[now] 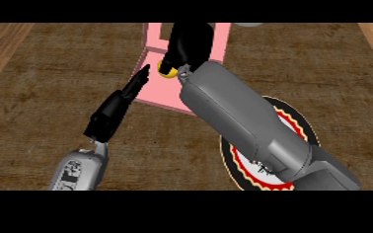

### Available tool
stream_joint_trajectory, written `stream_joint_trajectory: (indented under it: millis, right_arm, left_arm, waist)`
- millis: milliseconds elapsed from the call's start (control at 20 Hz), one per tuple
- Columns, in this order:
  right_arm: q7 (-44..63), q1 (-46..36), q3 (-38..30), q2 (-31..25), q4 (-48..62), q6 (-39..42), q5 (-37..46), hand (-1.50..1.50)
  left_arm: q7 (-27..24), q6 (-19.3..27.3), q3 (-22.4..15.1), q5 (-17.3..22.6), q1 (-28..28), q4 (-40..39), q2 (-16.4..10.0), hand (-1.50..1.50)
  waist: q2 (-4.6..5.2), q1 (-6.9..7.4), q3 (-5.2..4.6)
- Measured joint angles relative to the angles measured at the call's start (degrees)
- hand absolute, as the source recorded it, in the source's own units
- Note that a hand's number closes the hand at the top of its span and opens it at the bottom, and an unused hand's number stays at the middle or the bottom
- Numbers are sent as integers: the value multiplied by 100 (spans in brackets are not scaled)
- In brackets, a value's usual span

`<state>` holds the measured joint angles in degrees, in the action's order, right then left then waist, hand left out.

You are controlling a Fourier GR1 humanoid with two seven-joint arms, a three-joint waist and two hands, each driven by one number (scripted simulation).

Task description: Pick the lemon from the plate and place it in the cardboard box

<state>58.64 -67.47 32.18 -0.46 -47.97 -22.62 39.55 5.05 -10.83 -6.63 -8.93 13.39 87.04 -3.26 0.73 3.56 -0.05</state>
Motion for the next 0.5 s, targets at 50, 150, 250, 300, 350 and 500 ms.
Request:
stream_joint_trajectory:
  millis: [50, 150, 250, 300, 350, 500]
  right_arm:
    - [-94, 37, -30, 3, -1, -234, -41, -150]
    - [-160, 91, -77, 8, -24, -742, -81, -150]
    - [-252, 156, -179, 12, -111, -1313, -32, -150]
    - [-292, 173, -249, 13, -169, -1582, -11, -150]
    - [-334, 229, -290, 14, -272, -1830, -10, -150]
    - [-550, 432, -517, 16, -633, -2483, -15, -150]
  left_arm:
    - [-42, 18, -15, -19, -47, -6, 13, 0]
    - [-40, 26, 11, -29, -3, -17, -2, 0]
    - [-65, 16, 24, -18, -59, 19, -25, 0]
    - [-85, 6, 62, -3, -71, 12, -55, 0]
    - [-84, 6, 85, 3, -62, -10, -65, 0]
    - [-83, 67, 118, -4, -105, -6, -43, 0]
  waist:
    - [-1, -7, 1]
    - [0, -13, 2]
    - [-9, -32, 4]
    - [-13, -48, 5]
    - [-20, -77, 6]
    - [-46, -185, 10]
